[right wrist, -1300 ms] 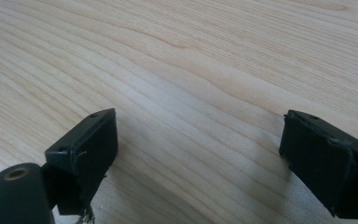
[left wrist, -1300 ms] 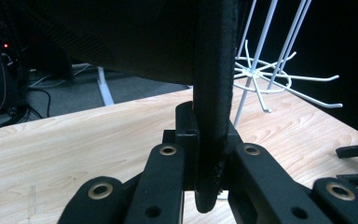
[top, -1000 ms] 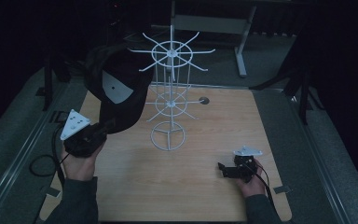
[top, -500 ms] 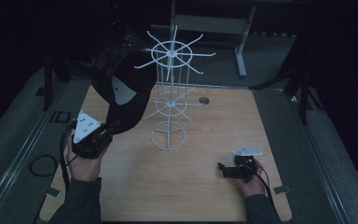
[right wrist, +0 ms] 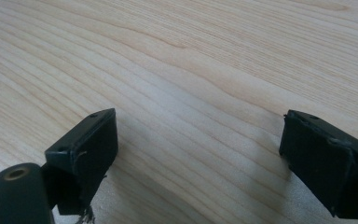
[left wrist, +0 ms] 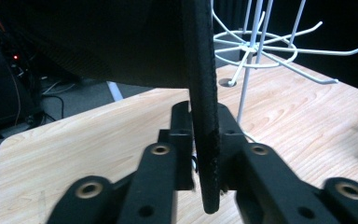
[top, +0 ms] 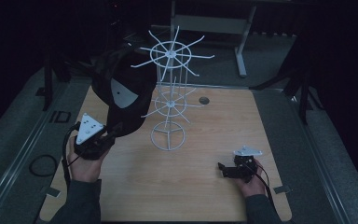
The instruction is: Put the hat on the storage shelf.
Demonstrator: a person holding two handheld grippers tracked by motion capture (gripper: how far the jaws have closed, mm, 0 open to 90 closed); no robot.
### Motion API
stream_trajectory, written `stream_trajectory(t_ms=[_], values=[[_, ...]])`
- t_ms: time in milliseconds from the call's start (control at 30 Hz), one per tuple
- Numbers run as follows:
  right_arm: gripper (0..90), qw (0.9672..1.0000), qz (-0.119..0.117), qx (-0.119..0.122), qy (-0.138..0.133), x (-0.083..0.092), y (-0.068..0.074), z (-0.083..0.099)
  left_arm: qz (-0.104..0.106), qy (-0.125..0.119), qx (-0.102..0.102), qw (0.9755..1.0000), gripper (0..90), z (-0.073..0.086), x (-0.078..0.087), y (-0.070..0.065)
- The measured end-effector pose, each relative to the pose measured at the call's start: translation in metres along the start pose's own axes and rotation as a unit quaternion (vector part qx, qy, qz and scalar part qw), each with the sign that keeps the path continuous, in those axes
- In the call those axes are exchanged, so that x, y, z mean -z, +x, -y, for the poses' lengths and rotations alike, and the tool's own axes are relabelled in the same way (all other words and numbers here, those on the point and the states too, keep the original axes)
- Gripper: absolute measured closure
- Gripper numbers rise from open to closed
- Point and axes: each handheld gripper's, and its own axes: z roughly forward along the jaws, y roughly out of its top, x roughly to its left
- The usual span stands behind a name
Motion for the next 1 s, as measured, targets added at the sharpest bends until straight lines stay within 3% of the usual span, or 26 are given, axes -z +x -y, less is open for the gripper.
stream_trajectory(t_ms=[133, 267, 400, 633, 767, 1000], values=[[11.2, 1.0000, 0.000, 0.000, 0.000, 0.000, 0.000, 0.000, 0.003, -0.002, 0.005, 1.0000, 62.6, 0.000, -0.001, 0.001], [11.2, 1.0000, -0.001, 0.000, 0.000, 0.000, 0.000, 0.000, 0.019, -0.012, 0.028, 0.9994, 48.5, -0.001, 0.001, 0.005], [11.3, 1.0000, 0.000, -0.001, 0.000, 0.000, 0.000, 0.000, 0.024, -0.021, 0.031, 0.9990, 34.9, -0.002, 0.003, 0.005], [11.2, 1.0000, 0.001, 0.000, 0.001, 0.000, 0.000, 0.000, 0.044, -0.036, 0.044, 0.9974, 26.4, -0.004, 0.007, 0.008], [11.3, 1.0000, 0.000, 0.000, 0.000, 0.000, 0.000, 0.000, 0.064, -0.050, 0.053, 0.9953, 22.5, -0.006, 0.013, 0.007], [11.3, 1.0000, 0.001, 0.000, 0.001, 0.000, 0.000, 0.000, 0.079, -0.052, 0.061, 0.9937, 18.4, -0.009, 0.018, 0.006]])
